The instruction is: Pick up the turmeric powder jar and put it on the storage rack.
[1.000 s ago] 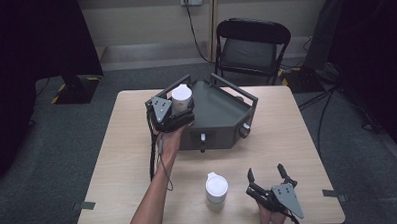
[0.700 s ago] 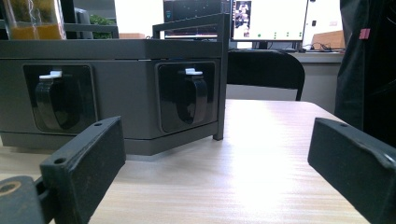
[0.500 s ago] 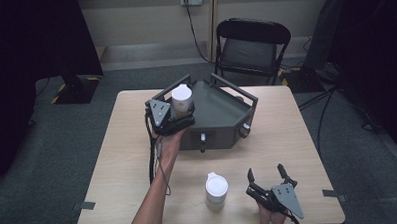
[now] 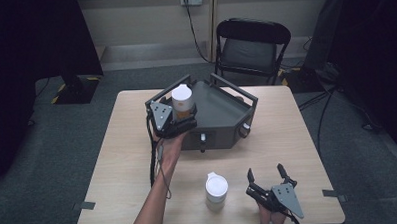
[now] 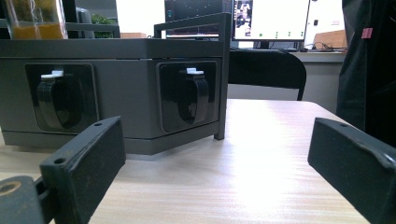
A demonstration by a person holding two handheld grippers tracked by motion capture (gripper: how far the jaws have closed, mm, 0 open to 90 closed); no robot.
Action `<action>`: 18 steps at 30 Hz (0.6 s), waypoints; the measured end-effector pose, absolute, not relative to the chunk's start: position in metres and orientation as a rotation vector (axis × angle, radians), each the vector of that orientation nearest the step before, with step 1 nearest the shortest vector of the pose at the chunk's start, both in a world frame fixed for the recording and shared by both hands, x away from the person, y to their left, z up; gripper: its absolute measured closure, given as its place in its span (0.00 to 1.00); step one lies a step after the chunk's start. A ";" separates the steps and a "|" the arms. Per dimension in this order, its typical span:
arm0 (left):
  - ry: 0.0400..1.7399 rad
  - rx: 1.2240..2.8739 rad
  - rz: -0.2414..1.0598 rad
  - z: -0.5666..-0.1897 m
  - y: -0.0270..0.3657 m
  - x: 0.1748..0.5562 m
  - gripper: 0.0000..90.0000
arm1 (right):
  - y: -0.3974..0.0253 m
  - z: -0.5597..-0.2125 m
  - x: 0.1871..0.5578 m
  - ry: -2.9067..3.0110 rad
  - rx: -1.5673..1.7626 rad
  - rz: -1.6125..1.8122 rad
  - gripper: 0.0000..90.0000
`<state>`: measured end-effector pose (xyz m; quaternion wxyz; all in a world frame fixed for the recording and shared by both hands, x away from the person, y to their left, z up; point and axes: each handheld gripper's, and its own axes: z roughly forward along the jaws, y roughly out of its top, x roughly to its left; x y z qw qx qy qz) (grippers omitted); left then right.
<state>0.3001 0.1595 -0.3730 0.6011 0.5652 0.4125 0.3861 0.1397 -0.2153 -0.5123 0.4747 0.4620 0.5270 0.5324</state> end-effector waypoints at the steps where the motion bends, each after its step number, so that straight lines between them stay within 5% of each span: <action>1: 0.954 1.310 0.894 -0.374 0.160 0.299 0.00 | -0.215 -0.513 0.140 1.286 1.129 1.303 0.03; 18: 0.959 1.273 0.922 -0.393 0.181 0.269 0.00 | -0.215 -0.513 0.140 1.287 1.127 1.303 0.03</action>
